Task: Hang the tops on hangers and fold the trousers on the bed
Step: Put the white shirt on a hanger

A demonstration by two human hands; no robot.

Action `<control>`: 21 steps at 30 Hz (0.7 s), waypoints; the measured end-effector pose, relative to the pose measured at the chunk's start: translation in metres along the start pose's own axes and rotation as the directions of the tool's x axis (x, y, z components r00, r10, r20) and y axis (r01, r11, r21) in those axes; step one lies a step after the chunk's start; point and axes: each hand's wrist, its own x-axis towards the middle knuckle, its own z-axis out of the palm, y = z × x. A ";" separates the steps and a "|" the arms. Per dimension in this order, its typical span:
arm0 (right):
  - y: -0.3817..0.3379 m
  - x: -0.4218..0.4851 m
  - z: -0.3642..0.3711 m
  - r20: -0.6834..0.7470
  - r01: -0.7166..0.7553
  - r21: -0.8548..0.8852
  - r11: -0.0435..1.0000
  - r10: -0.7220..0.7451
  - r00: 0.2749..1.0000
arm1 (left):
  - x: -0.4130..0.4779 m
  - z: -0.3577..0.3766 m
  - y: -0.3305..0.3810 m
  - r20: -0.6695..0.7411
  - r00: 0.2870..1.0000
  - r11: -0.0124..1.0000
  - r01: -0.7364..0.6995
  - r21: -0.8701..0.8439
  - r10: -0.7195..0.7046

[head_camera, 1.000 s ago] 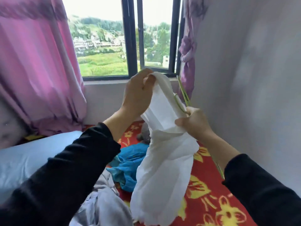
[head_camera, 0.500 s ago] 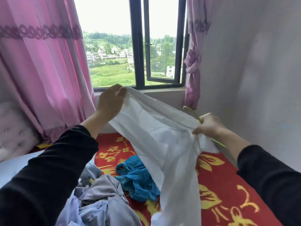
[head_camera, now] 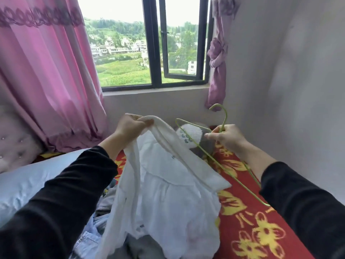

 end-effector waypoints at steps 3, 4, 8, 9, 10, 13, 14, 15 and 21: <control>-0.005 -0.010 0.010 -0.050 0.073 0.166 0.983 -0.066 0.997 | -0.006 0.017 -0.015 0.010 0.998 0.998 0.070 -0.004 -0.070; -0.007 -0.012 0.011 -0.035 0.072 0.242 0.968 -0.066 0.997 | -0.007 0.019 -0.019 -0.001 0.996 0.996 0.091 0.009 -0.091; 0.003 -0.018 0.009 0.154 -0.085 0.462 0.883 0.014 0.988 | -0.005 0.021 -0.038 -0.108 0.978 0.980 0.187 0.060 -0.180; 0.009 -0.020 0.009 0.213 -0.130 0.484 0.865 0.027 0.977 | -0.005 0.020 -0.043 -0.136 0.972 0.978 0.202 0.059 -0.192; 0.017 -0.023 0.010 0.276 -0.172 0.485 0.857 0.036 0.960 | -0.005 0.019 -0.047 -0.157 0.968 0.976 0.207 0.060 -0.196; 0.040 -0.033 0.015 0.446 -0.262 0.393 0.881 0.066 0.892 | -0.007 0.015 -0.055 -0.220 0.955 0.974 0.216 0.060 -0.199; 0.047 -0.035 0.017 0.480 -0.284 0.349 0.893 0.090 0.873 | -0.008 0.014 -0.058 -0.237 0.950 0.974 0.221 0.046 -0.204; 0.053 -0.038 0.020 0.503 -0.298 0.299 0.907 0.115 0.856 | -0.008 0.012 -0.061 -0.248 0.946 0.974 0.224 0.030 -0.210; 0.053 -0.044 0.065 0.455 -0.201 0.200 0.959 0.091 0.886 | -0.022 0.021 -0.061 -0.196 0.973 0.991 0.128 0.031 -0.120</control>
